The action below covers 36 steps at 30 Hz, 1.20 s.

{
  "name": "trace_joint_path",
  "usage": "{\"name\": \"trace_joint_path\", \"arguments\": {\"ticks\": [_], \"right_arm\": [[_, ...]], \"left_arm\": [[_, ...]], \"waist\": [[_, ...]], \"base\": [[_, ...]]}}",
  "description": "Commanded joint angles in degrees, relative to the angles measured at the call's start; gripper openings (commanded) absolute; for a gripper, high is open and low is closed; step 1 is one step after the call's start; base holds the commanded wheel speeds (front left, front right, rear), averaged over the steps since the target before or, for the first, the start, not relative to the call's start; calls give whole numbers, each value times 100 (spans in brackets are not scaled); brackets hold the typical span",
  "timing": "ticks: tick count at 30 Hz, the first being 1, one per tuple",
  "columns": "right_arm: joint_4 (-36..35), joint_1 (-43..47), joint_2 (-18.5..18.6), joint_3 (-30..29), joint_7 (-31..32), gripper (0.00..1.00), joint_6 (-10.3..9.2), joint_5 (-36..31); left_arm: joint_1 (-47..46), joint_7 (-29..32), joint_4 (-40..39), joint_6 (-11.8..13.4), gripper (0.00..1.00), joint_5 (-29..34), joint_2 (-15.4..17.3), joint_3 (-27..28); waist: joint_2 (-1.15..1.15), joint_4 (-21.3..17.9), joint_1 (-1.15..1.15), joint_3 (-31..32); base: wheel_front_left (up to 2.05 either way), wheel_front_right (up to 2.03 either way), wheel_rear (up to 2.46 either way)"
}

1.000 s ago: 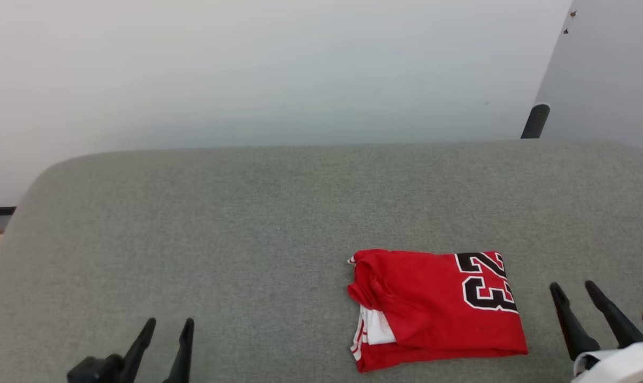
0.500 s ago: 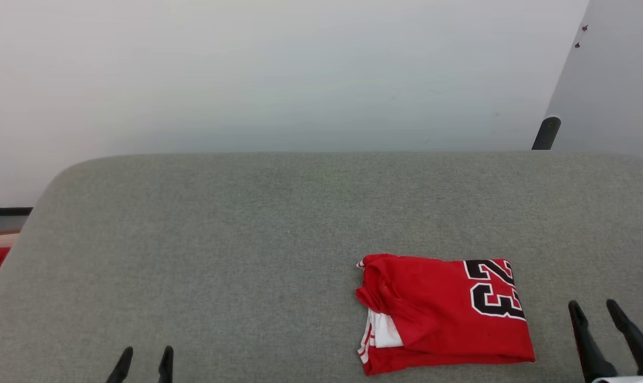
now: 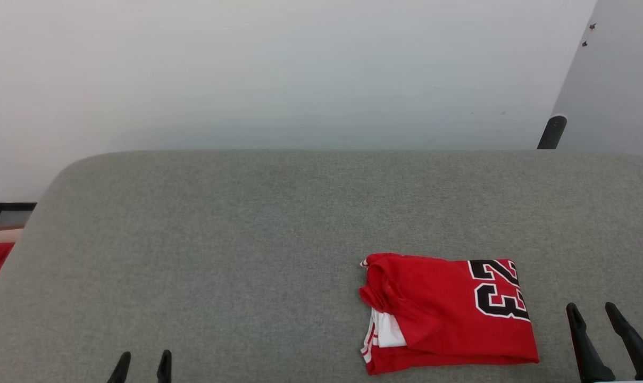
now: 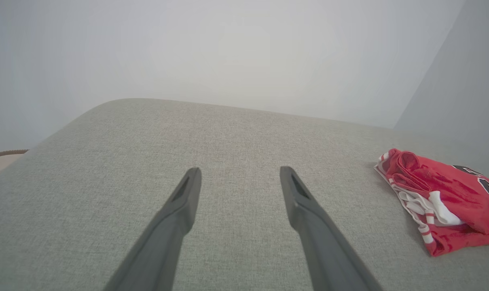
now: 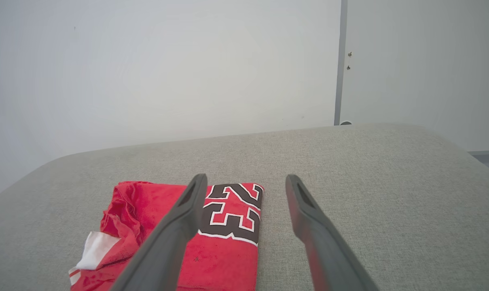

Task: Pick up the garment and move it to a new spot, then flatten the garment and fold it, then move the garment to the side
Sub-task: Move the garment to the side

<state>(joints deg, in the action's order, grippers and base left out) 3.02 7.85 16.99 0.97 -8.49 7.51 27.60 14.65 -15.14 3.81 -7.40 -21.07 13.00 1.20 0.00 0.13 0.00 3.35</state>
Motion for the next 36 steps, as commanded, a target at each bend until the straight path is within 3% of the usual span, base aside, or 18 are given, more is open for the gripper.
{"name": "trace_joint_path", "arguments": {"ticks": [1,10,18,24,29,36], "right_arm": [[-43,88,-28,-40,18,100,-4,-45],[-85,-11,-127,-87,104,100,-4,-39],[103,-646,57,209,816,100,-4,15],[521,-1518,274,356,2349,100,-4,39],[913,-2018,369,344,4069,100,-4,74],[1040,-2452,74,-278,5888,100,-4,-354]], "left_arm": [[0,9,2,-14,100,-5,9,-2],[-80,9,22,-14,100,-33,32,-14],[-207,9,63,-14,100,-44,2,-119],[-413,9,122,-14,100,-87,8,-278],[-683,8,153,-14,100,-162,90,-477],[-1224,9,221,-14,100,-316,179,-710]], "waist": [[0,6,0,-6],[0,2,0,-34],[0,47,0,-134],[0,164,0,-275],[0,352,0,-542],[0,549,0,-1094]], "base": [[0,0,0],[0,0,0],[0,0,0],[0,0,0],[0,0,0],[0,0,0]]}}
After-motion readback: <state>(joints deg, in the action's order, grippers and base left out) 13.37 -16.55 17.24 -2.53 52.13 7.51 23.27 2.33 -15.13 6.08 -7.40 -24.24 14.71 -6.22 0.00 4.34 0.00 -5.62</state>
